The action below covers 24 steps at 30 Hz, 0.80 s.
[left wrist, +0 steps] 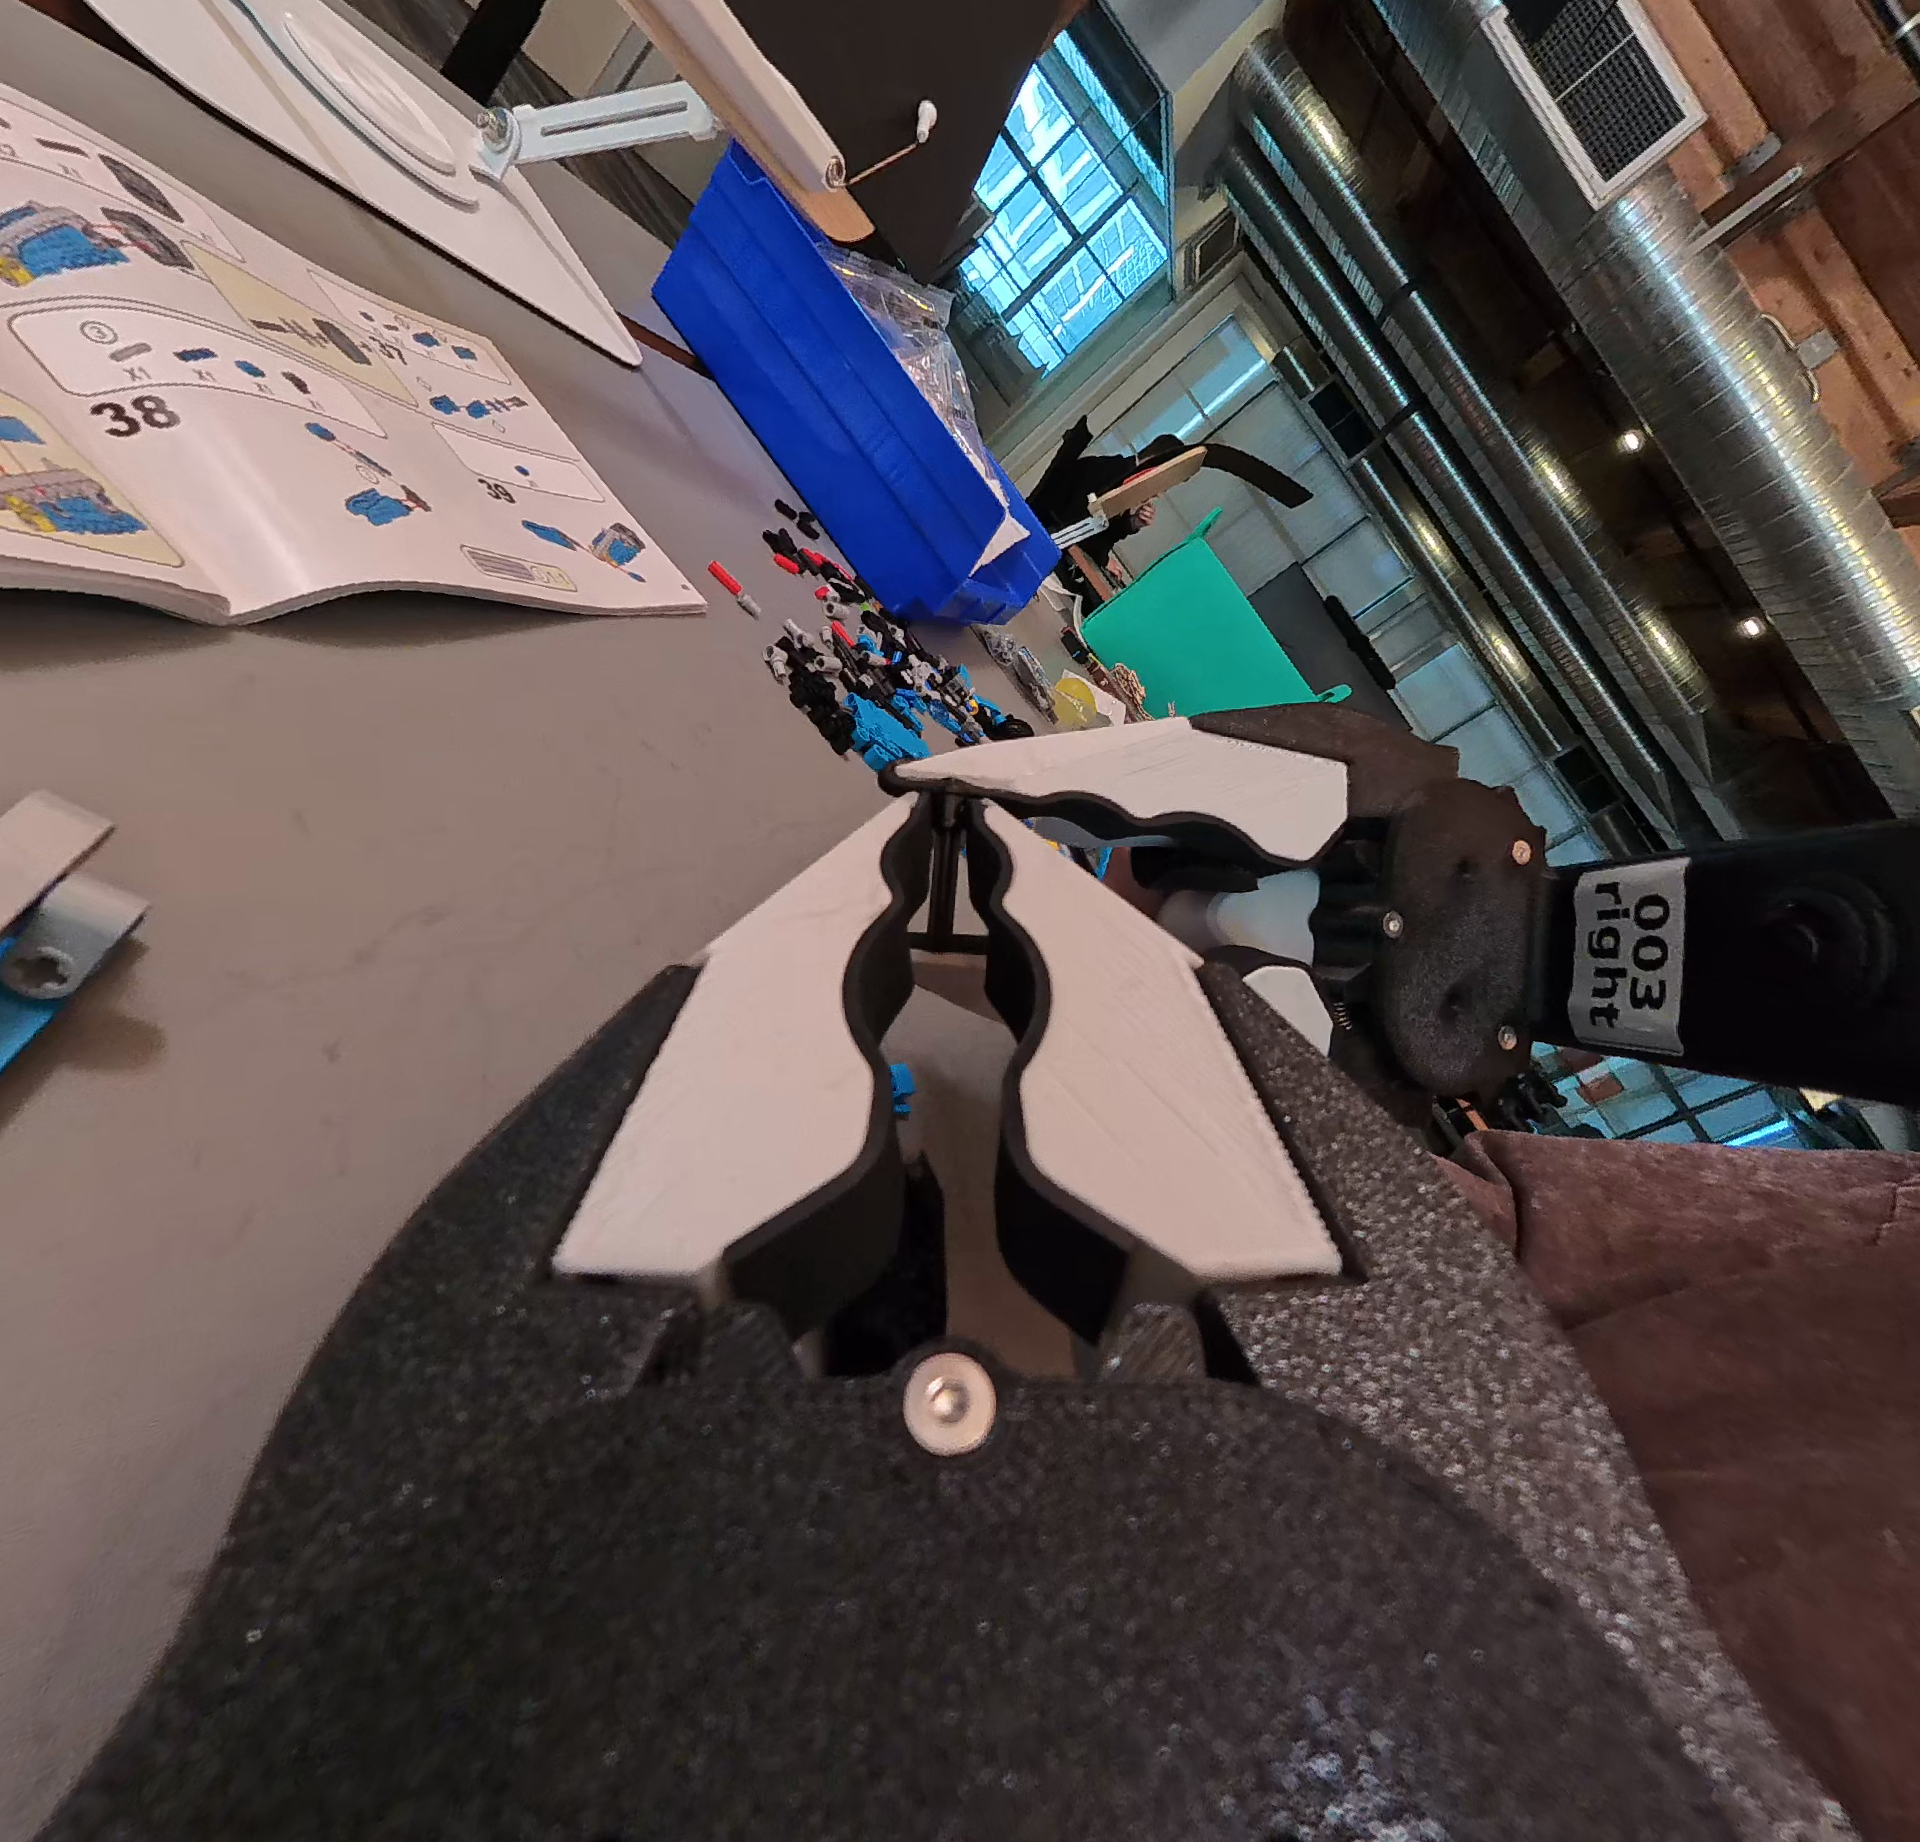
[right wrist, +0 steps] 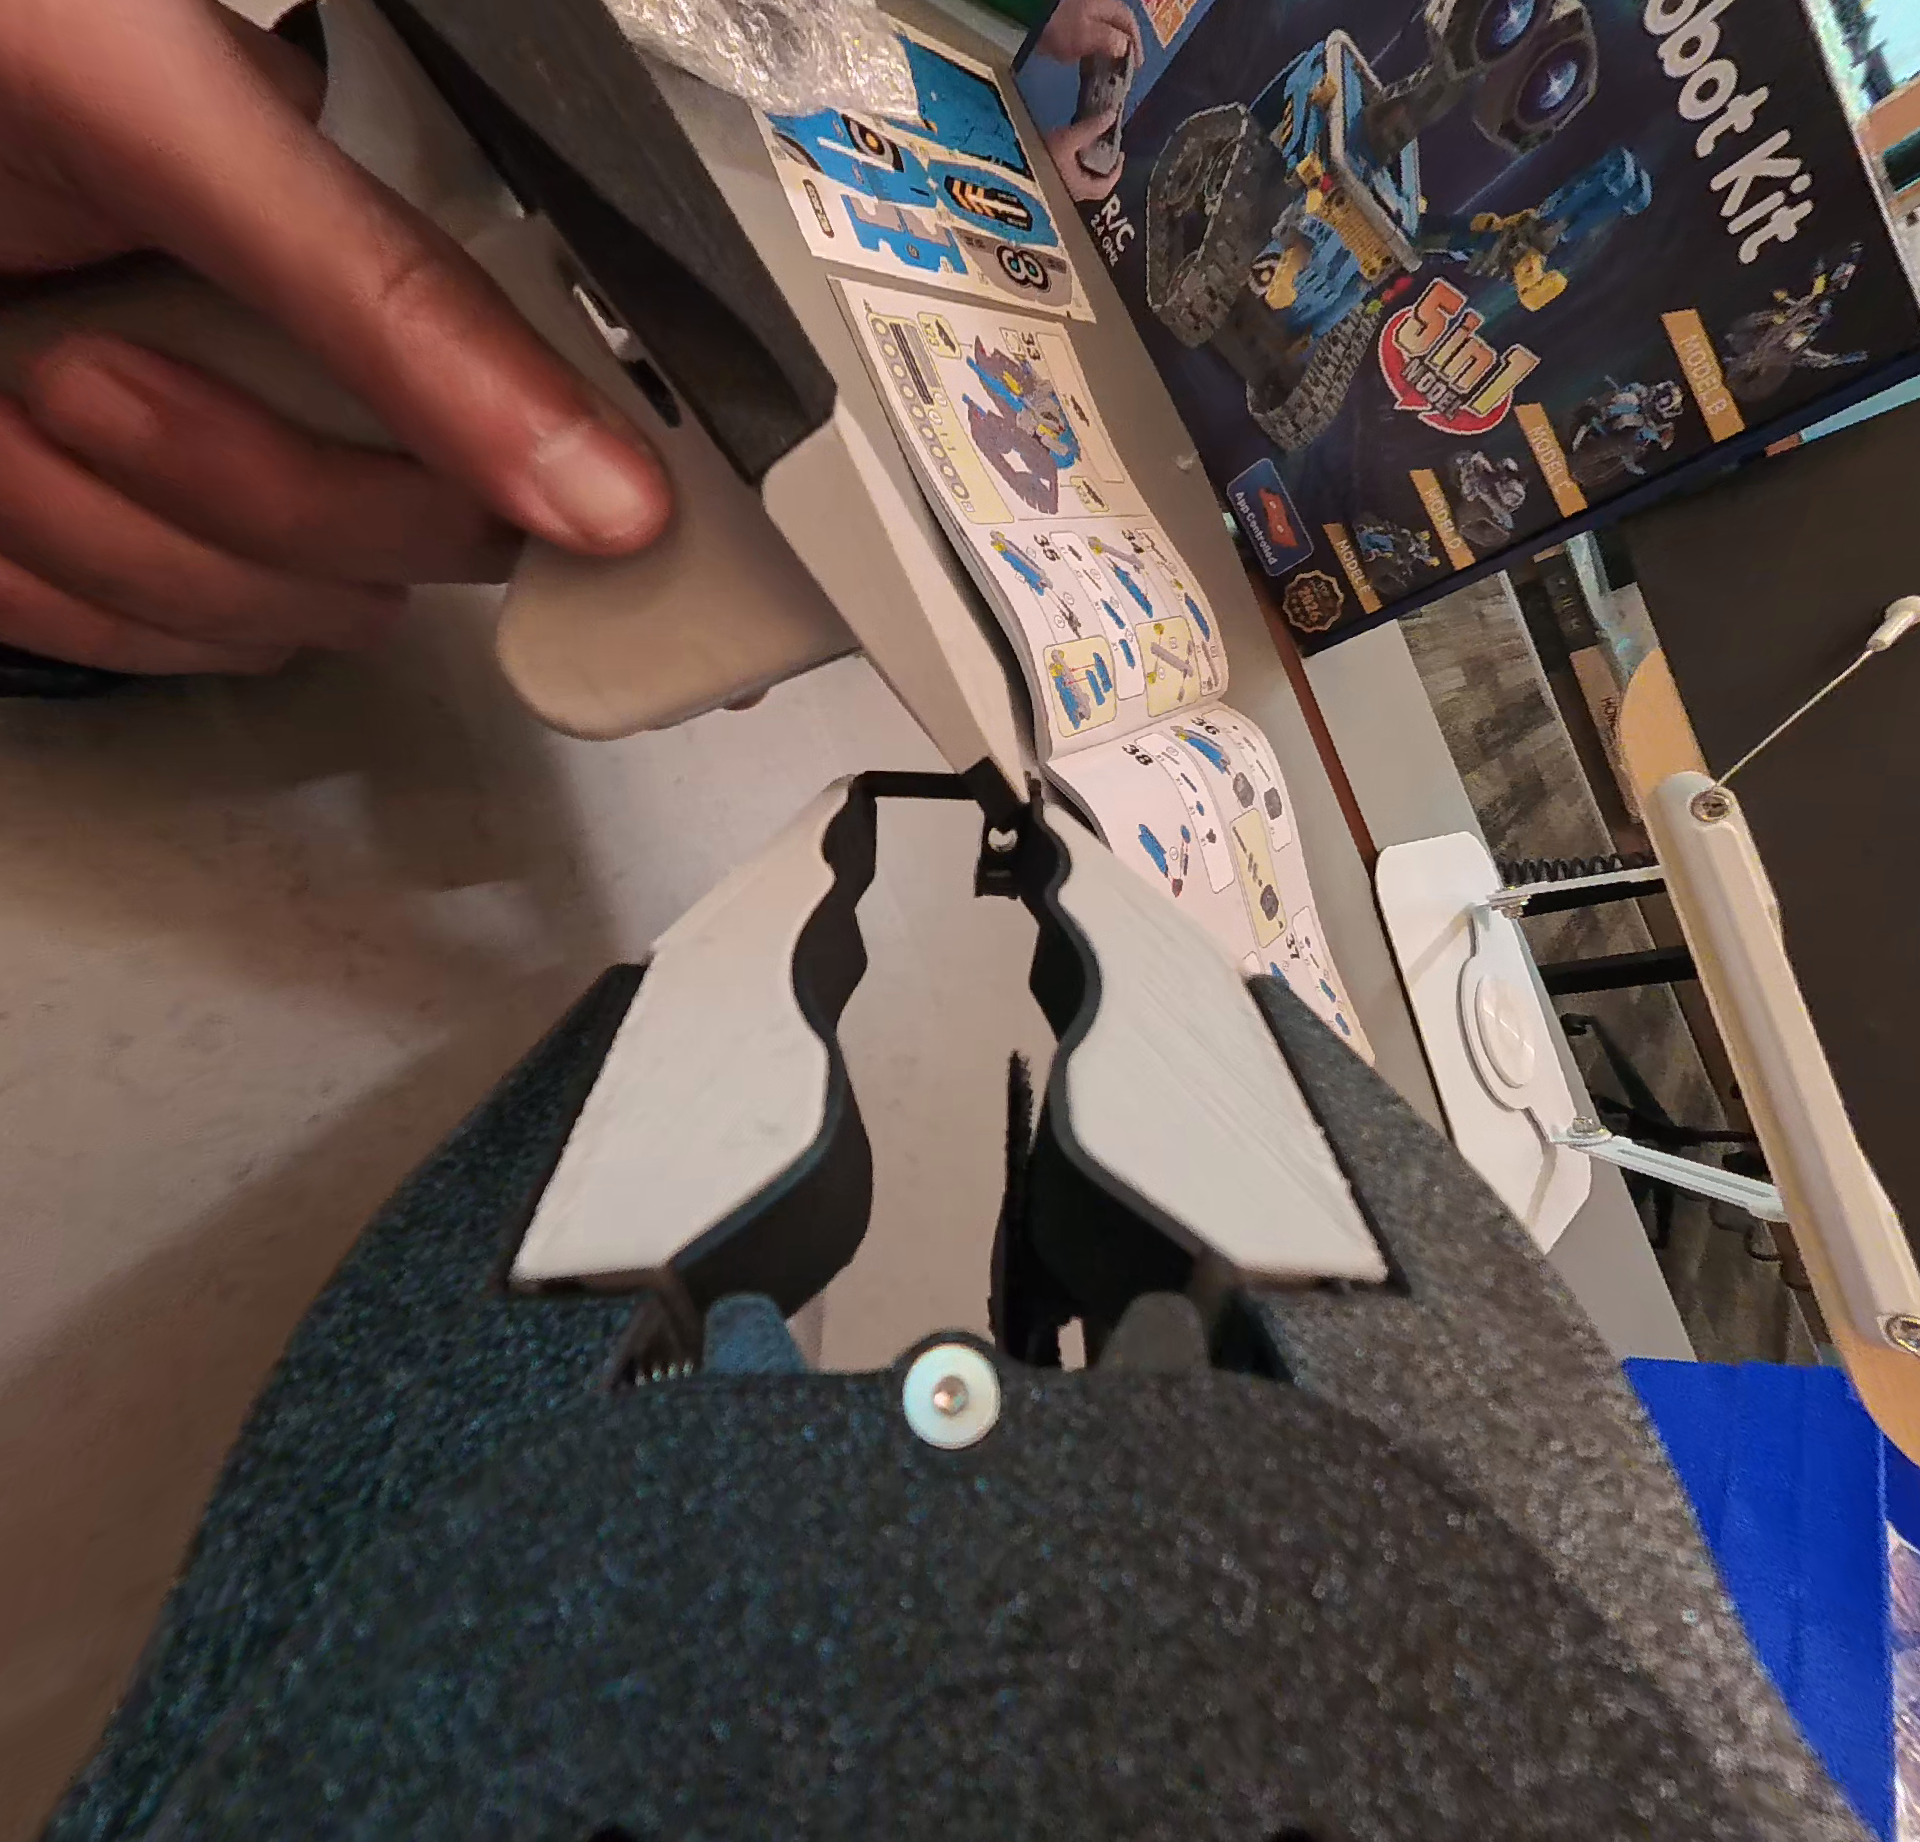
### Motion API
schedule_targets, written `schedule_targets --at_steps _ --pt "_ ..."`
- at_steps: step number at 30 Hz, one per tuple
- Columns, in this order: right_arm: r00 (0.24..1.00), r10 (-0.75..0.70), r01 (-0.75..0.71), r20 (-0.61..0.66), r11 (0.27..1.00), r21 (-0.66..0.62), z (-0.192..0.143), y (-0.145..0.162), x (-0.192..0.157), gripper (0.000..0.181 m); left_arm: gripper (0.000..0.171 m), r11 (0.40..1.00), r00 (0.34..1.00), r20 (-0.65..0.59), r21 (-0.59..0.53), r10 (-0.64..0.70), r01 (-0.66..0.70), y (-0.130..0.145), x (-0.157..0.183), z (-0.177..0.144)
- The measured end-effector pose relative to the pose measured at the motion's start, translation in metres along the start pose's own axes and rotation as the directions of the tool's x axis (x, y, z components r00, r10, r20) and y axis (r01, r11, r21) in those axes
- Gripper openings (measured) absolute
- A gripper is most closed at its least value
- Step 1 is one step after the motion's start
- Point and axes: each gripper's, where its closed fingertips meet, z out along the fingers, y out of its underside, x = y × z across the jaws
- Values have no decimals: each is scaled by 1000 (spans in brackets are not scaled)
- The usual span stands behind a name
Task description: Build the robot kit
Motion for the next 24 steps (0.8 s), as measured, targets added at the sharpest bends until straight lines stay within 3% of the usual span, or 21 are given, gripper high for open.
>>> schedule_targets --at_steps 22,23,24 --pt "1000 -17 17 -5 1000 6 -1 -1 2 25 5 1000 1000 4 -2 7 -7 0 0 1" --pt "998 -38 38 -43 999 -9 -3 2 9 7 4 1000 1000 5 -8 18 -18 2 1 2" --pt "999 -16 17 -33 1000 16 -4 1 10 7 5 1000 1000 3 -3 28 -28 1 3 1"
